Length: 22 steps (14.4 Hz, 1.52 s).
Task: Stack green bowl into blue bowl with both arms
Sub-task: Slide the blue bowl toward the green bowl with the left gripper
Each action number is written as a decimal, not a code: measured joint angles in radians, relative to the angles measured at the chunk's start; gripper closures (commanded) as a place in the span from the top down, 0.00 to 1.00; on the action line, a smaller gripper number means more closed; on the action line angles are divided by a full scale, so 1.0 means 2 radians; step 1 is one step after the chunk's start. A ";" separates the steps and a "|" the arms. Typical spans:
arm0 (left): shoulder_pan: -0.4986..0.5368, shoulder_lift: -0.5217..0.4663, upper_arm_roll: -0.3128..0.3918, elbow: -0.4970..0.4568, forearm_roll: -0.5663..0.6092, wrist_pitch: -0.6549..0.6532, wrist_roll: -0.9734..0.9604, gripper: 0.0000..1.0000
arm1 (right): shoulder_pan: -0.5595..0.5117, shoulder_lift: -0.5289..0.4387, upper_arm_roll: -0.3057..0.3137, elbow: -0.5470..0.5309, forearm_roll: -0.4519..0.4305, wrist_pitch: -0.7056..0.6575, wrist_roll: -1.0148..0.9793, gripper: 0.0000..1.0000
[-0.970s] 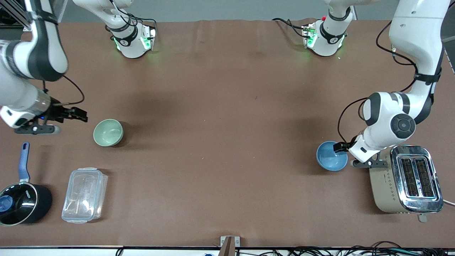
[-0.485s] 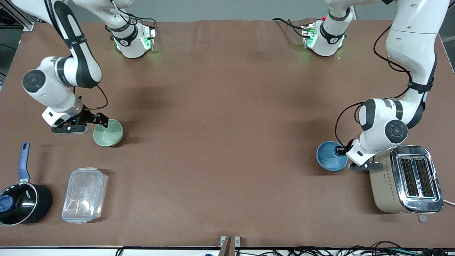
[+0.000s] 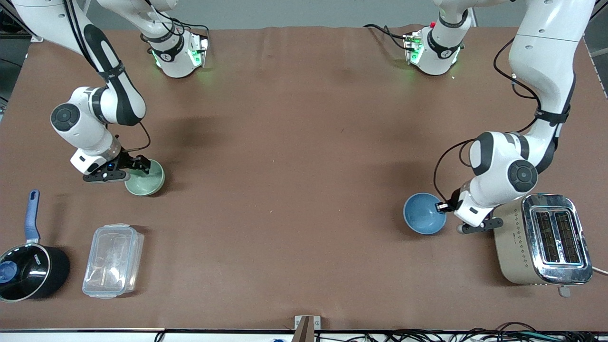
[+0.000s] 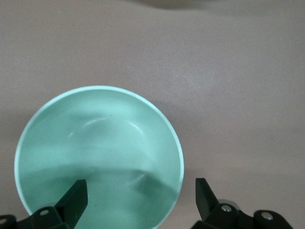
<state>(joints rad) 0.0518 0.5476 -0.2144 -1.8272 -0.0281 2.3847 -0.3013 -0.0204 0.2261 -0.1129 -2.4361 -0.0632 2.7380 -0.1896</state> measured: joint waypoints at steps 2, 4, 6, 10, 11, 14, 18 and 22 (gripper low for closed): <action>-0.001 0.000 -0.028 0.025 -0.010 -0.029 -0.038 0.00 | 0.000 0.002 0.000 -0.010 0.000 0.018 -0.001 0.91; -0.009 -0.001 -0.066 0.054 -0.010 -0.059 -0.111 0.00 | 0.000 0.012 0.000 -0.023 -0.001 0.047 -0.001 0.61; -0.045 -0.001 -0.083 0.068 -0.010 -0.066 -0.172 0.00 | 0.000 0.022 0.000 -0.026 -0.001 0.055 -0.002 0.27; -0.151 0.015 -0.082 0.075 -0.010 -0.056 -0.265 0.00 | 0.000 0.020 0.000 -0.022 -0.001 0.031 -0.001 0.00; -0.175 0.024 -0.081 0.077 -0.008 -0.046 -0.288 0.00 | 0.000 0.018 -0.001 -0.018 -0.001 0.019 -0.001 0.00; -0.239 0.059 -0.078 0.083 0.016 -0.003 -0.368 0.00 | 0.000 -0.002 -0.002 0.008 0.000 -0.052 -0.001 0.00; -0.302 0.106 -0.052 0.109 0.036 0.037 -0.423 0.57 | 0.003 -0.036 0.001 0.071 0.001 -0.200 0.004 0.00; -0.317 0.111 -0.024 0.142 0.042 0.039 -0.437 1.00 | 0.028 -0.047 0.019 0.178 0.066 -0.376 0.041 0.00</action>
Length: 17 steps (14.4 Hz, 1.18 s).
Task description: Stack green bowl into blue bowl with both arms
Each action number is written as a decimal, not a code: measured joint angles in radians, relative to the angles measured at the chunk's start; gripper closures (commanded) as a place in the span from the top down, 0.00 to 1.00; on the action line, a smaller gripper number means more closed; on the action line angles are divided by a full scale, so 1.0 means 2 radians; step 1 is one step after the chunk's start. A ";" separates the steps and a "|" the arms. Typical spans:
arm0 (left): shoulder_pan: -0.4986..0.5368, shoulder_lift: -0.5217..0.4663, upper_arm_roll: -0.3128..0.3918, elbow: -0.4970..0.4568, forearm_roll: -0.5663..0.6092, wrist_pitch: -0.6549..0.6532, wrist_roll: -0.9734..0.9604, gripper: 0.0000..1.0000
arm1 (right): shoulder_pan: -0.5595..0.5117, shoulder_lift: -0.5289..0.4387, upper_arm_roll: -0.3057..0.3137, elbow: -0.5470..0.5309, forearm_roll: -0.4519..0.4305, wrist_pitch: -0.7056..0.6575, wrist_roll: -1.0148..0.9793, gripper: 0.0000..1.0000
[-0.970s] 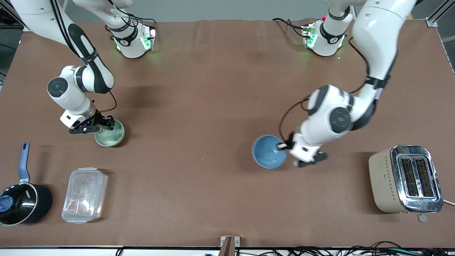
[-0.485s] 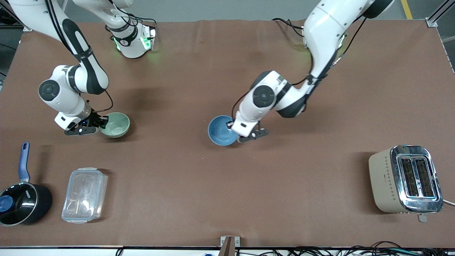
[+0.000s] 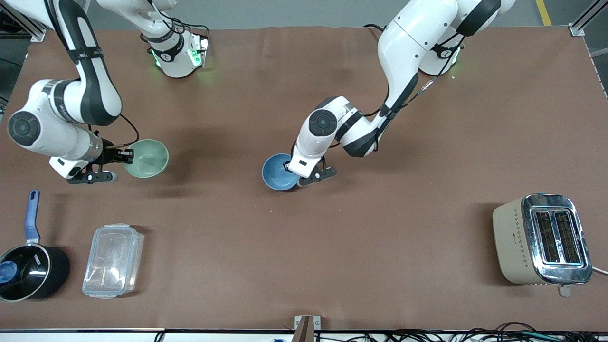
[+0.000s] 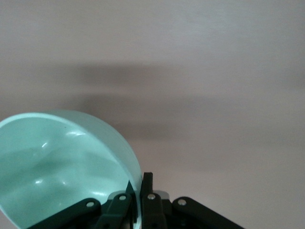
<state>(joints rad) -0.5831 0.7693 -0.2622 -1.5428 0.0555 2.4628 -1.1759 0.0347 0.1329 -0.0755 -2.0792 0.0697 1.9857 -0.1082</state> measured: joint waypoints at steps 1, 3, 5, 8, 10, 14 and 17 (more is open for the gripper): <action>0.002 -0.006 0.012 0.011 0.005 -0.002 0.000 1.00 | 0.005 0.000 0.010 0.023 0.011 -0.026 0.026 0.00; 0.005 -0.034 0.051 0.042 0.023 -0.045 0.005 1.00 | 0.014 0.001 0.045 0.049 0.036 -0.043 0.098 0.00; 0.013 -0.069 0.084 0.076 0.046 -0.139 0.042 1.00 | 0.028 0.008 0.085 0.057 0.064 -0.034 0.175 0.00; 0.053 -0.123 0.098 0.098 0.053 -0.240 0.133 1.00 | 0.061 0.038 0.134 0.073 0.075 0.009 0.296 0.00; 0.091 -0.159 0.098 0.100 0.054 -0.284 0.195 1.00 | 0.089 0.069 0.154 0.079 0.075 0.063 0.367 0.00; 0.173 -0.227 0.097 0.100 0.032 -0.378 0.353 1.00 | 0.152 0.123 0.160 0.083 0.075 0.140 0.444 0.00; 0.226 -0.262 0.097 0.095 0.009 -0.412 0.451 1.00 | 0.166 0.135 0.160 0.086 0.075 0.147 0.453 0.00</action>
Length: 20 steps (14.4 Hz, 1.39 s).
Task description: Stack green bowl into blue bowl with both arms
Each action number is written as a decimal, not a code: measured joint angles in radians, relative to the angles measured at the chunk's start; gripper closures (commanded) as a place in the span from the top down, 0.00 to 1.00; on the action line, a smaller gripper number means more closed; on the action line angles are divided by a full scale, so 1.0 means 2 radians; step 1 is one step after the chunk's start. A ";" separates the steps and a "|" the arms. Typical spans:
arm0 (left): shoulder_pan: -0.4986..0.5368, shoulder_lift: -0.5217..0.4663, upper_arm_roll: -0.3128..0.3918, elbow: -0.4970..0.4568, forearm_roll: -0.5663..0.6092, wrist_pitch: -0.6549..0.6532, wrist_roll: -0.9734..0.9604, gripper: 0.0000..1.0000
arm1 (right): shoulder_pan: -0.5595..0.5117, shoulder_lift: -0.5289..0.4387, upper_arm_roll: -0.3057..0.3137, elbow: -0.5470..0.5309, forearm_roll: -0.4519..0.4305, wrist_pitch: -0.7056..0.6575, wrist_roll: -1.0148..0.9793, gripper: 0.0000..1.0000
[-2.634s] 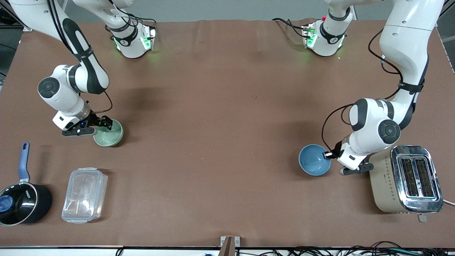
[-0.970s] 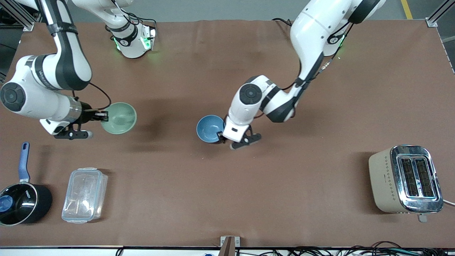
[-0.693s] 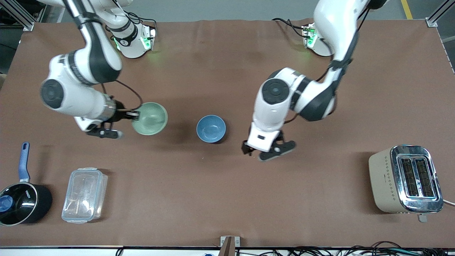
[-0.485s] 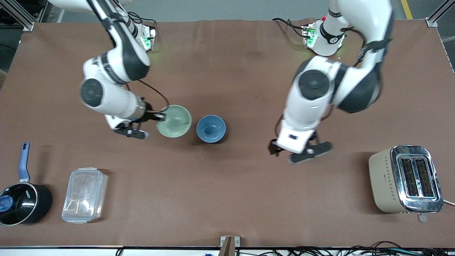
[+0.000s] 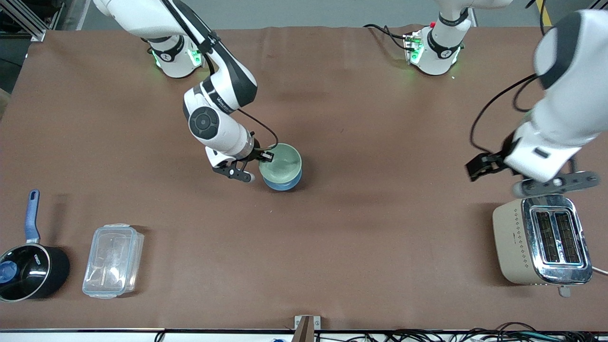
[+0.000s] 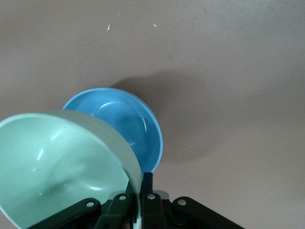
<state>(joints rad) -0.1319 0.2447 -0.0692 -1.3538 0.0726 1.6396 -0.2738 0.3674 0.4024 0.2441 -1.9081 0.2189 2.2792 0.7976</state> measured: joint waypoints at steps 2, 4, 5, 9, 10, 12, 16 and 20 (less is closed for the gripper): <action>0.020 -0.025 -0.001 -0.022 -0.004 -0.006 0.054 1.00 | 0.004 0.004 0.000 0.000 0.000 0.005 0.000 0.01; 0.030 -0.058 -0.001 -0.063 -0.016 -0.006 0.080 1.00 | 0.007 0.011 0.000 -0.001 0.000 0.015 0.000 0.01; 0.030 -0.078 -0.002 -0.089 -0.018 -0.001 0.084 1.00 | 0.008 0.015 0.000 -0.002 0.000 0.019 0.001 0.01; 0.028 -0.159 -0.010 -0.194 -0.020 0.036 0.084 1.00 | 0.012 0.018 0.000 -0.012 0.000 0.025 0.001 0.03; 0.028 -0.171 -0.010 -0.205 -0.023 0.036 0.084 1.00 | 0.012 0.019 0.000 -0.012 0.000 0.027 0.001 0.03; 0.029 -0.181 -0.009 -0.208 -0.027 0.032 0.085 1.00 | 0.012 0.023 -0.001 -0.013 0.000 0.036 0.001 0.03; 0.030 -0.182 -0.008 -0.196 -0.028 0.003 0.085 1.00 | 0.012 0.030 -0.001 -0.014 -0.001 0.047 0.001 0.49; 0.032 -0.183 -0.006 -0.186 -0.033 -0.016 0.085 1.00 | 0.011 0.030 -0.004 -0.014 -0.001 0.047 0.001 1.00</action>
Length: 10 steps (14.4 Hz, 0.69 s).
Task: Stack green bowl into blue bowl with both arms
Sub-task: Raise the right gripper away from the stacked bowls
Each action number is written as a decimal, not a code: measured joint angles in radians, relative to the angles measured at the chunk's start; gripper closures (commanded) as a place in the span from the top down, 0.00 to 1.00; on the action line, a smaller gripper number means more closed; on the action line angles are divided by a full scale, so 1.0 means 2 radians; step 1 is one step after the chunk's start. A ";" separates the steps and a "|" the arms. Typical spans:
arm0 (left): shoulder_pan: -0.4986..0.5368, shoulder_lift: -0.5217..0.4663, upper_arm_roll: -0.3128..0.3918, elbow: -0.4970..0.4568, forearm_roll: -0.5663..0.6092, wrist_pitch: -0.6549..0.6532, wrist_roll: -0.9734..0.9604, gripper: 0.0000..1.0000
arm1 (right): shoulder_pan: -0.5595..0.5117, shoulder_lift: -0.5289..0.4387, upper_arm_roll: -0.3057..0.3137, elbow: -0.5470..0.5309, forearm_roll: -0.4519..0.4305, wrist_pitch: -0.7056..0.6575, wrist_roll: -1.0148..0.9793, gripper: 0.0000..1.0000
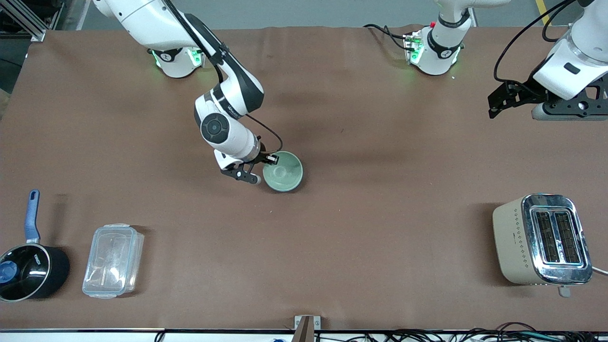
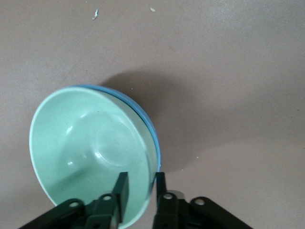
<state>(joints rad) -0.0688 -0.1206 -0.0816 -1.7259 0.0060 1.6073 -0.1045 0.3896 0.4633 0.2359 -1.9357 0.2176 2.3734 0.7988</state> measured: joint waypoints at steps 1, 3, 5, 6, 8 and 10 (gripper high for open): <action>0.001 0.000 0.000 0.003 0.000 -0.005 0.000 1.00 | -0.001 0.000 0.000 0.001 0.000 0.000 0.000 1.00; 0.002 0.000 0.001 0.010 0.000 -0.010 0.000 1.00 | -0.006 -0.001 -0.001 0.008 0.000 -0.006 0.000 1.00; 0.002 0.000 0.001 0.015 0.000 -0.010 0.000 1.00 | -0.015 -0.013 -0.005 0.031 -0.013 -0.054 0.000 1.00; 0.002 0.000 0.001 0.018 0.000 -0.010 0.000 1.00 | -0.023 -0.029 -0.006 0.043 -0.040 -0.080 0.000 1.00; 0.002 0.003 0.001 0.024 0.000 -0.010 0.000 1.00 | -0.054 -0.078 -0.007 0.056 -0.094 -0.128 0.000 1.00; 0.003 0.010 0.001 0.031 0.000 -0.010 0.000 1.00 | -0.095 -0.135 -0.007 0.058 -0.118 -0.152 -0.023 1.00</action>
<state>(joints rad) -0.0634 -0.1003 -0.0792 -1.6630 0.0059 1.5865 -0.1045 0.1998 0.1941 0.2213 -1.8201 -0.0191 2.0687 0.7538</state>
